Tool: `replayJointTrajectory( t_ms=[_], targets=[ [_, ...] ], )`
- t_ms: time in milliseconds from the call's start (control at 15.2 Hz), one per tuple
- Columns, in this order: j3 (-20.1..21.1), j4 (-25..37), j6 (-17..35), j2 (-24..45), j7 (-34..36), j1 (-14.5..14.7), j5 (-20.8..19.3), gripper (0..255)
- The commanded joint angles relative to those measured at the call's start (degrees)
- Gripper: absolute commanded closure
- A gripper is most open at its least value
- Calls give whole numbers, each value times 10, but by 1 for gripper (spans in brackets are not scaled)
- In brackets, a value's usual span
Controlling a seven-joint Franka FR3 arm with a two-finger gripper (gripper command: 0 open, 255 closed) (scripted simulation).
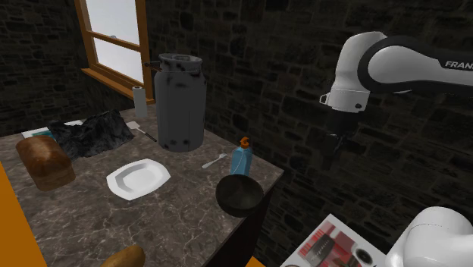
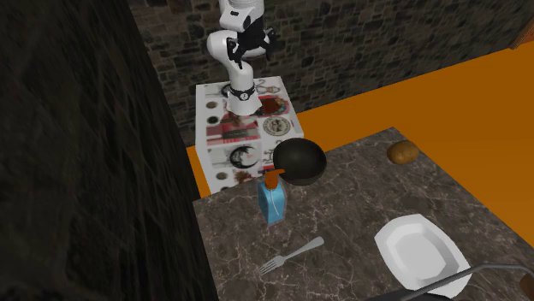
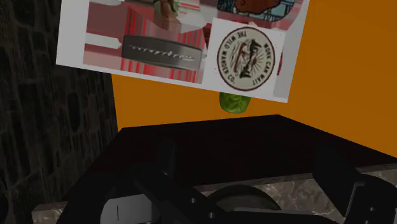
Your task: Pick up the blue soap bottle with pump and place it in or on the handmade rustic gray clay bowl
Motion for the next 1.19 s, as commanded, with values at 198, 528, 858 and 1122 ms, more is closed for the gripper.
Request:
replayJointTrajectory(
  t_ms=[198, 528, 858, 1122],
  targets=[
    [2, 20, 45, 66, -4, 0, -3, 0],
    [6, 70, 108, 178, -8, -1, -9, 0],
    [9, 138, 154, 291, -9, -1, -17, 0],
    [11, 206, 177, 381, -9, -1, -24, 0]
  ],
)
